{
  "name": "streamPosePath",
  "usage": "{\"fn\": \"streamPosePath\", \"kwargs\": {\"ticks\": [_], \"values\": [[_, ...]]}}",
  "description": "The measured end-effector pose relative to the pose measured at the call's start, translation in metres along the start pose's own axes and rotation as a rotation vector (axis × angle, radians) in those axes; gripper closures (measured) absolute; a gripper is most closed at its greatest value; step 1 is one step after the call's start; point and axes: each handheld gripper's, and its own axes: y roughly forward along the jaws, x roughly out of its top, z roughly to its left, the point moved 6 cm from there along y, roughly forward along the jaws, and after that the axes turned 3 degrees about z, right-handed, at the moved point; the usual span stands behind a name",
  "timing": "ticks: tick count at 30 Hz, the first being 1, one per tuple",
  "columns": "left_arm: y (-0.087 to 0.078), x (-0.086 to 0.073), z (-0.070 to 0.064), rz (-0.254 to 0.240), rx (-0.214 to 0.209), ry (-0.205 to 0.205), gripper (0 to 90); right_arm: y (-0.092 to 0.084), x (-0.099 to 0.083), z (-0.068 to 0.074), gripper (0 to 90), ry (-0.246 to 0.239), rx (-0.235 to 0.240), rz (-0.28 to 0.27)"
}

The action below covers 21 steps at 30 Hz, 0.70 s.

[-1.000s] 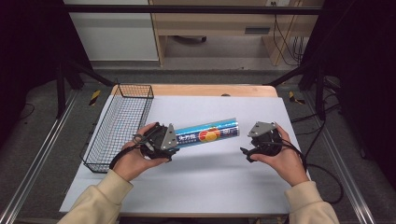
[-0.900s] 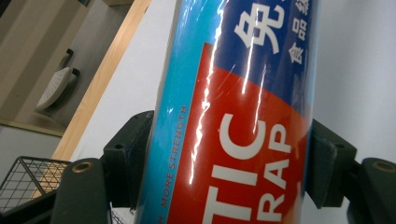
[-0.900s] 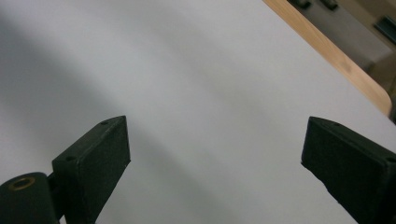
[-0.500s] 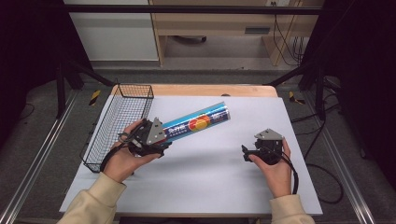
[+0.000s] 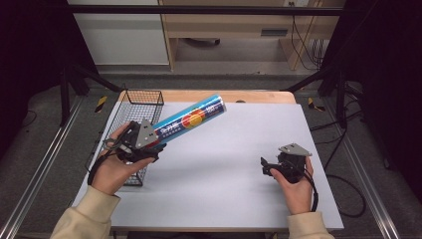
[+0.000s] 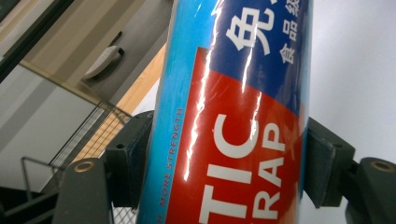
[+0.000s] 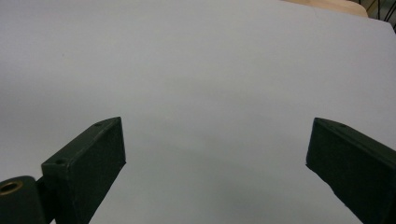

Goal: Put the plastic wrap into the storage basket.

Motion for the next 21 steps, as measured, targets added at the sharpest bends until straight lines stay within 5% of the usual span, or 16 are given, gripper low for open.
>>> {"fn": "streamPosePath", "kwargs": {"ticks": [2, 14, 19, 21], "values": [[-0.008, -0.005, 0.006, -0.001, 0.017, -0.014, 28.9, 0.0, 0.001, -0.003, 4.6, 0.034, -0.014, 0.003], [-0.029, -0.024, 0.028, 0.026, 0.089, -0.118, 29.2, -0.004, -0.001, -0.01, 5.2, 0.054, -0.045, 0.005], [-0.032, -0.026, 0.03, 0.045, 0.113, -0.133, 29.3, -0.005, 0.0, -0.012, 5.4, 0.076, -0.04, -0.004], [-0.034, -0.028, 0.028, 0.068, 0.123, -0.171, 29.3, -0.005, 0.001, -0.012, 5.4, 0.075, -0.04, -0.006]]}}
